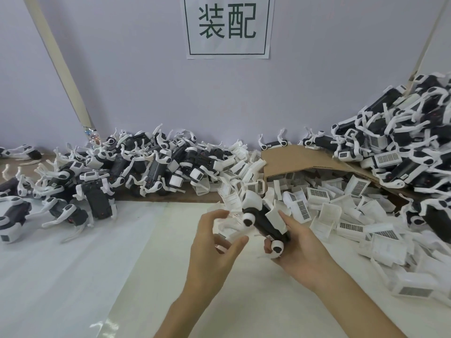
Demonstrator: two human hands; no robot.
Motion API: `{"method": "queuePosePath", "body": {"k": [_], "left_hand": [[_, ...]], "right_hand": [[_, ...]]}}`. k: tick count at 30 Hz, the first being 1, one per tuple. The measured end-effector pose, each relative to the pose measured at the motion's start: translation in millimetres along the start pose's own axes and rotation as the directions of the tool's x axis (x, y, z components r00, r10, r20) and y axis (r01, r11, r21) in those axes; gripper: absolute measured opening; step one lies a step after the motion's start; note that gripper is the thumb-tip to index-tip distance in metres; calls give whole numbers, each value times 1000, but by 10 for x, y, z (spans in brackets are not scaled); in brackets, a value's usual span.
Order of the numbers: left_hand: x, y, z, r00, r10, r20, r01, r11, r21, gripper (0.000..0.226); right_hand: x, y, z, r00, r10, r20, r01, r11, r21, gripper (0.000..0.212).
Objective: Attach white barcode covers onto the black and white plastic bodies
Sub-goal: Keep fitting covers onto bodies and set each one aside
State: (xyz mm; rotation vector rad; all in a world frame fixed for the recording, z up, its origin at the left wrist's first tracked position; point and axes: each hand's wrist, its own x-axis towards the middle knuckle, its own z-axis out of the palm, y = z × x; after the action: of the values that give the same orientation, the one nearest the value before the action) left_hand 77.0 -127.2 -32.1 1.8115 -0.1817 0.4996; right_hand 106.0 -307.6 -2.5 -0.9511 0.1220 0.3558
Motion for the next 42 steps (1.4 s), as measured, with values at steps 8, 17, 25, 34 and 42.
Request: {"method": "queuePosePath", "body": {"k": [8,17,25,34,42], "left_hand": [[-8,20,-8,931,-210,297,231,972,-36,53],[16,48,-42,966,-168,198,236,887,-398,30],[-16,6,32,957,-192,215,266,876,-403,29],[-8,15,3,953,-209,221,284,870,-403,31],[19,50,-9,962,-227,149,268,878,-397,33]], "right_hand": [[3,29,49,999,-2,50,-4,994,109,51],[-16,276,164,967,161,196,-94,945,-313,46],[-60,105,87,986,100,133,8,769,-639,51],[-78,8,58,924,-328,197,377,688,-621,28],[-59,92,60,845,-477,243,516,606,-606,39]]}}
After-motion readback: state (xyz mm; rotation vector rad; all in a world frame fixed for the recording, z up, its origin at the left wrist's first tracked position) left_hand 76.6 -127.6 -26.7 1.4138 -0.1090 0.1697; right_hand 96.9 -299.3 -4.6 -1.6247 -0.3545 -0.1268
